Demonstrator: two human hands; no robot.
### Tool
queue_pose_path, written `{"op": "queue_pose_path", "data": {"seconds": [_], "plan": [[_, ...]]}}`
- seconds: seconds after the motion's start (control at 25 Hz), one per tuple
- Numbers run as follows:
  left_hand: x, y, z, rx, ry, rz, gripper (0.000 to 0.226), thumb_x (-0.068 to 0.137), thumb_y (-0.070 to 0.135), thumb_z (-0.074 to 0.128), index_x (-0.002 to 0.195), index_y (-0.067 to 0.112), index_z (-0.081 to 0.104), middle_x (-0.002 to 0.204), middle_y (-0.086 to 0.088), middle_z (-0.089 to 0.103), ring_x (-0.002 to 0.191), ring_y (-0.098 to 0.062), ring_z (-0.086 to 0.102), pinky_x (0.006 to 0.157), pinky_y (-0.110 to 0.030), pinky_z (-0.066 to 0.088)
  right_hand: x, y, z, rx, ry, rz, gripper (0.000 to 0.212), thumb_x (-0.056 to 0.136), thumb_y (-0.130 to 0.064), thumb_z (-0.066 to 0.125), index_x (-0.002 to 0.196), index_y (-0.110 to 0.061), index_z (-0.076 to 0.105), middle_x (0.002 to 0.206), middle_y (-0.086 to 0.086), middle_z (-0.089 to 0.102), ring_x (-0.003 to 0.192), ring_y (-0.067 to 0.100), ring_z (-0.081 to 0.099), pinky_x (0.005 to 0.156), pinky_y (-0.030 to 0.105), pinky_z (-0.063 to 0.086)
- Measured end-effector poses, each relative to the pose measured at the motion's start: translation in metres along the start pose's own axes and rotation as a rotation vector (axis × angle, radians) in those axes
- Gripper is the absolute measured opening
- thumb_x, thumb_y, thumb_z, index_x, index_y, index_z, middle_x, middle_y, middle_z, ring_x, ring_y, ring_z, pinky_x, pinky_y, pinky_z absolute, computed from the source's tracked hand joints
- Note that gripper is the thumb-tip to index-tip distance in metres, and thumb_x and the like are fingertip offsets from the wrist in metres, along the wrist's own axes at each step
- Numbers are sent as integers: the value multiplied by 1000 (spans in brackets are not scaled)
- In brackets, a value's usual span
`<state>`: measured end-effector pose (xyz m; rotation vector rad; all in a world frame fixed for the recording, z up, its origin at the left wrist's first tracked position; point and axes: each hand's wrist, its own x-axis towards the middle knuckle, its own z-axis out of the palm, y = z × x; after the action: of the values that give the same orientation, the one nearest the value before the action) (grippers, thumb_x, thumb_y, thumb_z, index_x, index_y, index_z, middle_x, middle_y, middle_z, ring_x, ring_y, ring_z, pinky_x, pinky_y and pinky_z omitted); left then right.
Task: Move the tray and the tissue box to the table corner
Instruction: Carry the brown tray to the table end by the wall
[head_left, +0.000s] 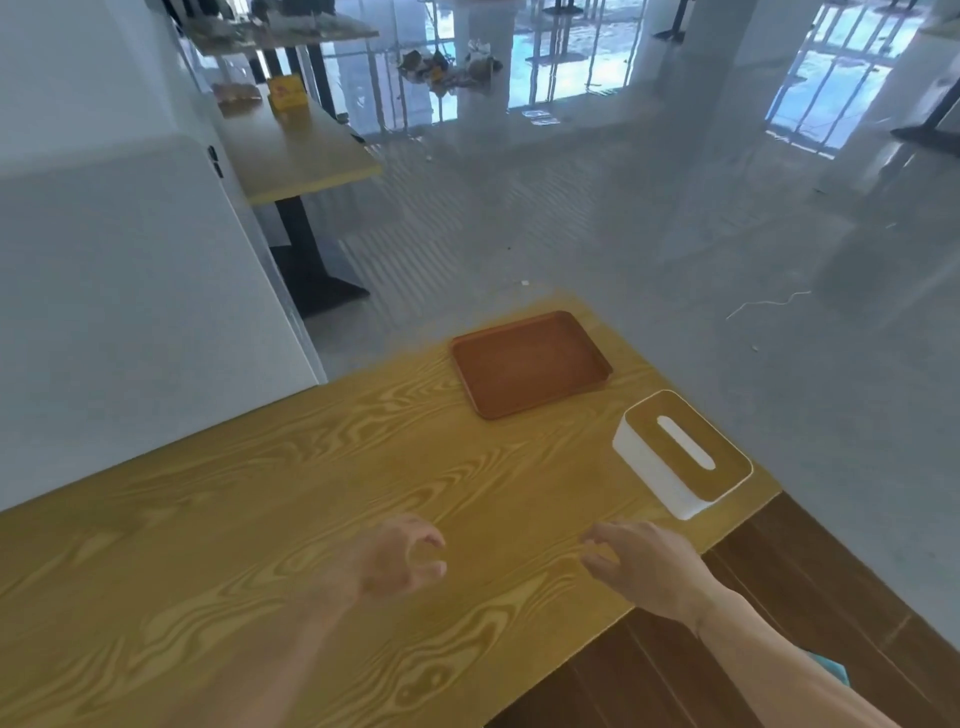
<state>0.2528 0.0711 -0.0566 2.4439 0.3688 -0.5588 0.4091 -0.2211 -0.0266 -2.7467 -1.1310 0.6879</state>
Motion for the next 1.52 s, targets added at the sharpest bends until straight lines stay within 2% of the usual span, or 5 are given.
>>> {"op": "queue_pose_path", "data": {"seconds": [0.6,1.0,1.16,1.36,1.52], "plan": [[184,-22,-85,105,-119,-184,54,87,65,51,132,36,53,140,7,52,123,-19,53,103,-45,44,198,50,-35,41,-202,48,39,95,-50,42,126,-34,59,120,-10,66,100,13,63,74,30,51],[321,-36,-116,-200,83,-462,72,87,58,61,146,21,42,152,-4,46,134,-25,48,108,-46,41,334,100,-34,993,-59,865,38,96,-30,55,116,2,60,80,10,60,79,33,66,79,49,60],[355,-31,-110,-382,224,-537,74,90,45,67,151,17,35,157,-6,39,140,-28,40,113,-48,36,356,118,-31,1269,54,1113,45,96,-19,59,134,0,45,103,14,54,85,32,63,78,51,59],[382,-19,-101,-425,374,-610,54,89,26,72,135,14,49,119,-3,63,101,-22,62,79,-34,48,366,128,-31,1326,177,1219,44,95,-1,56,129,-12,31,125,27,50,96,40,66,73,52,60],[386,-20,-93,-414,420,-625,47,88,2,65,130,14,49,94,2,57,77,-16,58,62,-30,44,365,130,-29,1355,213,1197,48,92,10,54,126,-14,31,125,28,48,90,40,66,64,46,59]]}}
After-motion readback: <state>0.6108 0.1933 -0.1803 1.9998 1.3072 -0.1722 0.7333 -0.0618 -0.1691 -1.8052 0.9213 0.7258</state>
